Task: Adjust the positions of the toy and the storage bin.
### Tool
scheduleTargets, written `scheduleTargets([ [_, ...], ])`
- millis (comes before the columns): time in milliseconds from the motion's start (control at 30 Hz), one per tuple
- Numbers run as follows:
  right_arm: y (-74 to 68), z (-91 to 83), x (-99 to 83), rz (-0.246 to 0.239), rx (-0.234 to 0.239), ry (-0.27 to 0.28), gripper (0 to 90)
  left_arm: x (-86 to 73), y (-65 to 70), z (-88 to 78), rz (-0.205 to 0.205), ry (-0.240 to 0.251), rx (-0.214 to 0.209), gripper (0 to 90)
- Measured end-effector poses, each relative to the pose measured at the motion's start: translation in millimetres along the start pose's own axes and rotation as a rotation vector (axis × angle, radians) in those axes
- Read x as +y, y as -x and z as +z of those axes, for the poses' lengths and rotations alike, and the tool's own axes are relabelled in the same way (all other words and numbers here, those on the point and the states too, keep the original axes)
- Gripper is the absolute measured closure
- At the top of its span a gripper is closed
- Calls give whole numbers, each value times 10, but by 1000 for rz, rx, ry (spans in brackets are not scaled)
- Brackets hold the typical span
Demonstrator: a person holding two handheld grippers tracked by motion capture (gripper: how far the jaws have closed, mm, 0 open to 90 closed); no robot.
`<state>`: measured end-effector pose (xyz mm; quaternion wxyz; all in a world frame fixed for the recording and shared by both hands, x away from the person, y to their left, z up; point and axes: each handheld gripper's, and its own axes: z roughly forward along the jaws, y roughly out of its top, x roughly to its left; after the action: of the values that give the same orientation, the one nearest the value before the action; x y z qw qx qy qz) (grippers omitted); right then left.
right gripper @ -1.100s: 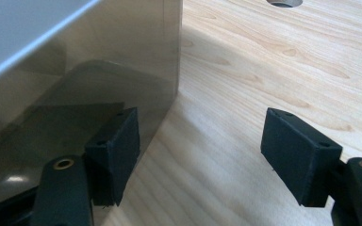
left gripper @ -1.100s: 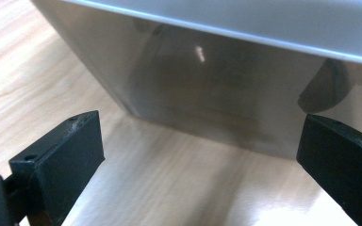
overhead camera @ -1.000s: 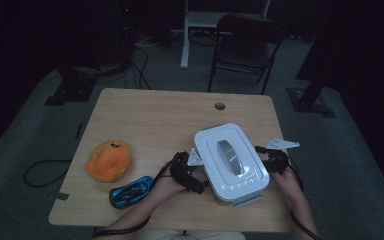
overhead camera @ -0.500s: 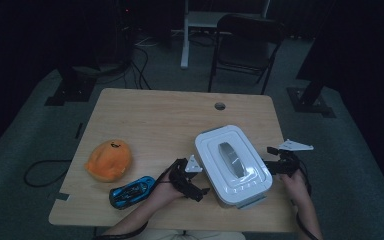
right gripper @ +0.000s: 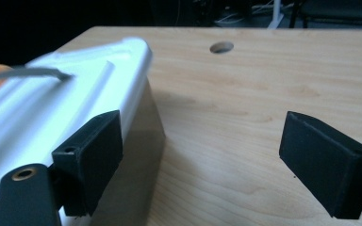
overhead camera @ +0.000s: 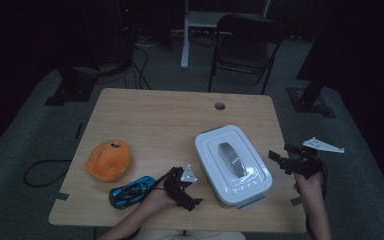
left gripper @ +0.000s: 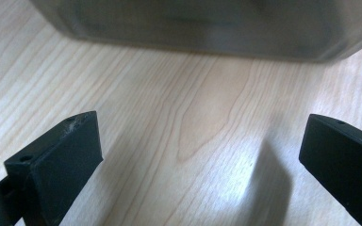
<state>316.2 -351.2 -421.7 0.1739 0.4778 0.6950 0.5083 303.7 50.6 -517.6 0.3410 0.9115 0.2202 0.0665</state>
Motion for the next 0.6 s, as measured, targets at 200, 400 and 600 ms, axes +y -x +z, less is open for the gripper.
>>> scheduleTargets([
  [200, -268, -105, 94, -17, 8, 21, 123, -61, 39, -7, 8, 6, 7, 5],
  [400, -619, -104, 131, -82, 4, -7, 134, -110, 78, -7, 39, 23, 30, 4],
  [600, -898, -38, 135, -112, 28, -39, 135, -129, 79, -8, 30, 38, 38, 5],
])
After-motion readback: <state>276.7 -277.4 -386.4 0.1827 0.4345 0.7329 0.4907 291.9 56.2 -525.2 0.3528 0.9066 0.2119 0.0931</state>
